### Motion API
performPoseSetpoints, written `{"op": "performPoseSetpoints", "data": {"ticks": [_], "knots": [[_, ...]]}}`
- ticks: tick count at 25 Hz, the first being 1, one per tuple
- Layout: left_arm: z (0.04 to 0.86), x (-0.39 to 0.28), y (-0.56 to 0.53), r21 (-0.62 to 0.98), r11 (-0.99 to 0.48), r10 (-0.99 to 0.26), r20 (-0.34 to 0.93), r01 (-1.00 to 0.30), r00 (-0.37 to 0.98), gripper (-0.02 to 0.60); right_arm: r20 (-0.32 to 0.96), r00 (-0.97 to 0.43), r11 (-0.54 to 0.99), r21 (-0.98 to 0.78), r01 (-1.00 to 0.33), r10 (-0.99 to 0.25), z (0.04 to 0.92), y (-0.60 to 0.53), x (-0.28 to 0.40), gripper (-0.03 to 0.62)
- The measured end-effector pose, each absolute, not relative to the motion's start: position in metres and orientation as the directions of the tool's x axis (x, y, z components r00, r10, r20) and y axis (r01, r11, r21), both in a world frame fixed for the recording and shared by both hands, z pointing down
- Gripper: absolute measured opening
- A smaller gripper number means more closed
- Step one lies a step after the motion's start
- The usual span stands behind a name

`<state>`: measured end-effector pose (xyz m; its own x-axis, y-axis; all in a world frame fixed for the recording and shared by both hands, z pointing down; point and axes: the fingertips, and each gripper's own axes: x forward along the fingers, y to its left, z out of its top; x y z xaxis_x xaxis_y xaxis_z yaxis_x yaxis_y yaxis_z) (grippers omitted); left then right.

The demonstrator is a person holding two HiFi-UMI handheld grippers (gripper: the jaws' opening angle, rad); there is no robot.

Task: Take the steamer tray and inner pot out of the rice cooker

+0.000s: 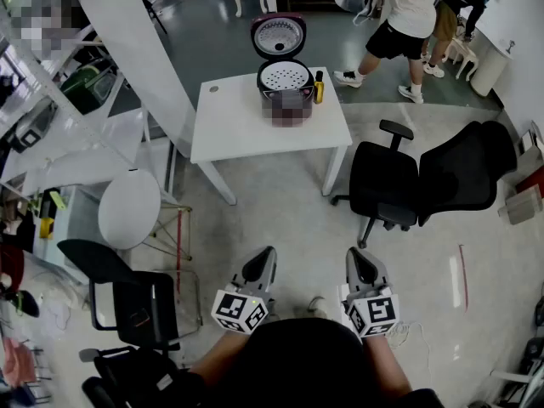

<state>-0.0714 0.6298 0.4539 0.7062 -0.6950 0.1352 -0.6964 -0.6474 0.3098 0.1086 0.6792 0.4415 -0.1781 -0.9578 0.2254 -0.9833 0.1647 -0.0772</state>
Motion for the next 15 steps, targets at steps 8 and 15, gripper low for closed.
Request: {"op": "performPoseSetpoints", "data": {"ticks": [8,15], "knots": [[0.455,-0.047,0.641,0.301,-0.638,-0.712,0.119,-0.708,0.692,0.005,0.182,-0.224,0.219,-0.047,-0.974,-0.957,0.436,0.692,0.135,0.0],[0.462,-0.04,0.658,0.313,-0.605,-0.74,0.12,-0.732,0.662,0.005,0.19,-0.248,0.247,-0.03,-0.968,-0.95,0.445,0.705,0.144,0.001]]}}
